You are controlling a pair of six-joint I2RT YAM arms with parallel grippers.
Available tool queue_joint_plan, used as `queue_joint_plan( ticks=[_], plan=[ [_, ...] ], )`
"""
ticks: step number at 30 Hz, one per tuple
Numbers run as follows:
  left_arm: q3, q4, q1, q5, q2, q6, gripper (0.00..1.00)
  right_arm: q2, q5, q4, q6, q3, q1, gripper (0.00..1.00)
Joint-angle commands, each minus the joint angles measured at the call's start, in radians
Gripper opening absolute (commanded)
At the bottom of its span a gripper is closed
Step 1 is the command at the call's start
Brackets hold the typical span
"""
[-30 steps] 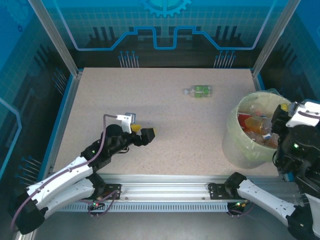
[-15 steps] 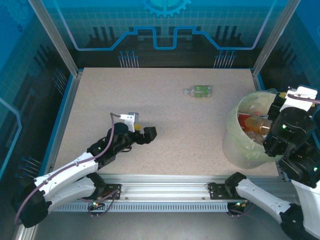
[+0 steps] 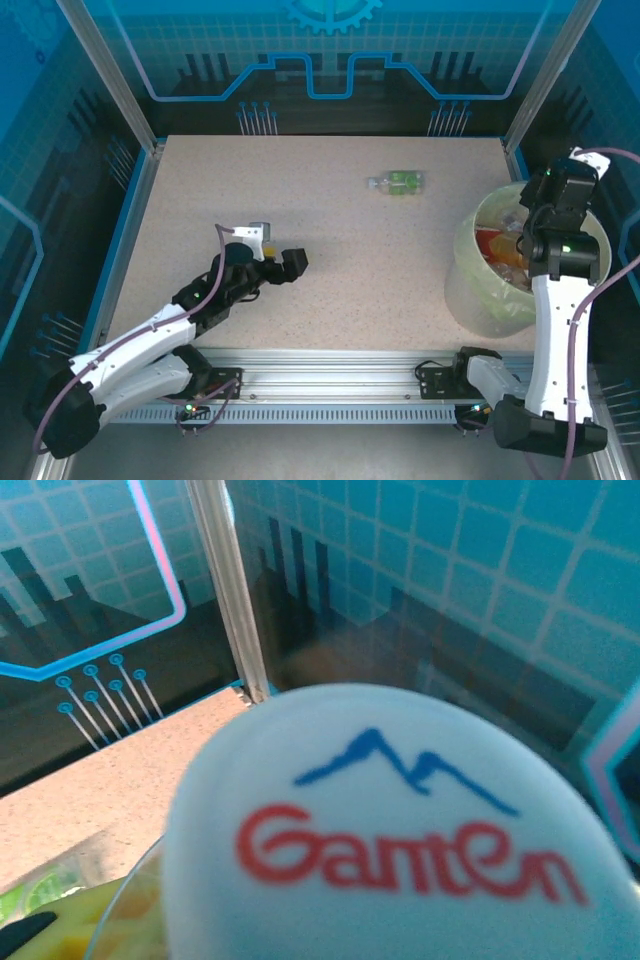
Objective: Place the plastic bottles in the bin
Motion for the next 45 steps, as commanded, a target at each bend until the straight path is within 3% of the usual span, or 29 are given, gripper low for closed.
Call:
queue_joint_plan(
  ticks=[1, 8, 14, 19, 22, 26, 29, 35, 40, 45],
  plan=[
    [-0.01, 0.021, 0.011, -0.012, 0.01, -0.033, 0.99, -0.05, -0.107, 0.07, 0.08, -0.087, -0.039, 0.53],
    [-0.016, 0.002, 0.016, -0.012, 0.006, -0.047, 0.99, -0.135, -0.062, 0.013, 0.101, -0.2, -0.09, 1.0],
    [-0.026, -0.019, 0.025, -0.027, -0.018, -0.066, 0.99, -0.154, 0.079, -0.173, 0.067, -0.059, -0.078, 1.0],
    [-0.04, -0.044, 0.046, -0.04, -0.034, -0.113, 0.99, -0.168, 0.122, -0.24, 0.066, 0.057, 0.011, 1.0],
    [-0.032, -0.08, 0.066, -0.041, -0.039, -0.133, 0.99, -0.17, 0.018, -0.24, 0.061, 0.116, 0.112, 1.0],
    [-0.032, -0.09, 0.088, -0.053, -0.033, -0.143, 0.99, -0.124, -0.26, -0.178, 0.046, 0.161, 0.235, 1.0],
    [-0.023, -0.111, 0.11, -0.065, -0.021, -0.156, 0.99, -0.04, -0.381, -0.125, 0.047, 0.182, 0.352, 1.0],
    [-0.021, -0.123, 0.143, -0.078, -0.018, -0.171, 0.99, 0.173, -0.331, 0.007, -0.069, 0.219, 0.624, 1.0],
    [-0.015, -0.125, 0.173, -0.086, -0.016, -0.178, 0.99, 0.426, -0.324, 0.075, -0.099, 0.268, 0.684, 1.0],
    [-0.011, -0.141, 0.197, -0.084, -0.017, -0.178, 0.99, 0.67, -0.264, 0.133, -0.07, 0.322, 0.662, 1.0]
  ],
)
